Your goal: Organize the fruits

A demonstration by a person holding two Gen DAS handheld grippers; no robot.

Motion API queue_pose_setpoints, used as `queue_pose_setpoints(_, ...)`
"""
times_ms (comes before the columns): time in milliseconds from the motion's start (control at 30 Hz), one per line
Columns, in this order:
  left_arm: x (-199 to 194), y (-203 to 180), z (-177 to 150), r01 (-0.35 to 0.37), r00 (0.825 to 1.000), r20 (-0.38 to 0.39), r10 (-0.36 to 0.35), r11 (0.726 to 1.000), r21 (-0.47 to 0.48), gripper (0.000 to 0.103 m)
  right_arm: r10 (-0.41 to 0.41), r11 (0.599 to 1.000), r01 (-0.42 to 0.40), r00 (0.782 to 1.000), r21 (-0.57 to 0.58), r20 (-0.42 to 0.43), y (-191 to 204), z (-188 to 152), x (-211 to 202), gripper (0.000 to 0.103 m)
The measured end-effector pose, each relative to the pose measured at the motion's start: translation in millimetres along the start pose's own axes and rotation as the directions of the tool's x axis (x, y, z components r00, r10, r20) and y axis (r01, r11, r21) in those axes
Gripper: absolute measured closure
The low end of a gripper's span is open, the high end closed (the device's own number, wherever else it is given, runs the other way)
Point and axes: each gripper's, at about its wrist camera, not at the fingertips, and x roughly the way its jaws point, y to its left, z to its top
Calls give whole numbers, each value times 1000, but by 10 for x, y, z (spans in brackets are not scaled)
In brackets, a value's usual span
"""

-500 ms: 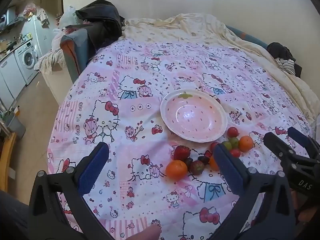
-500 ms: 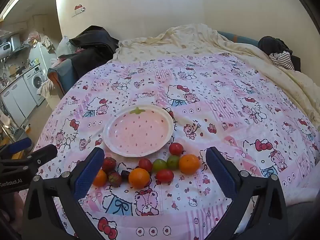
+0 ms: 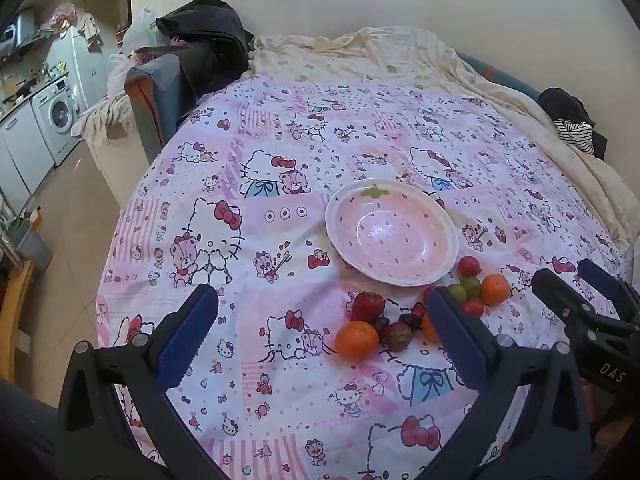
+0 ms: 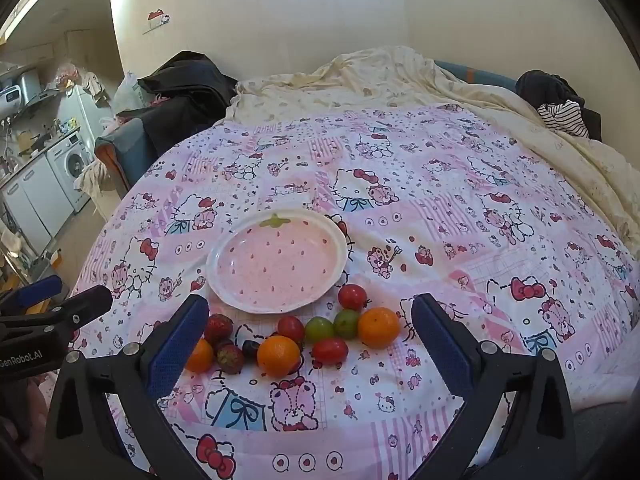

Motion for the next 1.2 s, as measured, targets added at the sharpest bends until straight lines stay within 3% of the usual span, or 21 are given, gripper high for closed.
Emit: queue_pose_setpoints(1200,-12,6,16,5,1000,0,-5,1000,-5,0,-2,1000,2,1000,-4,1,10,4,-7,0)
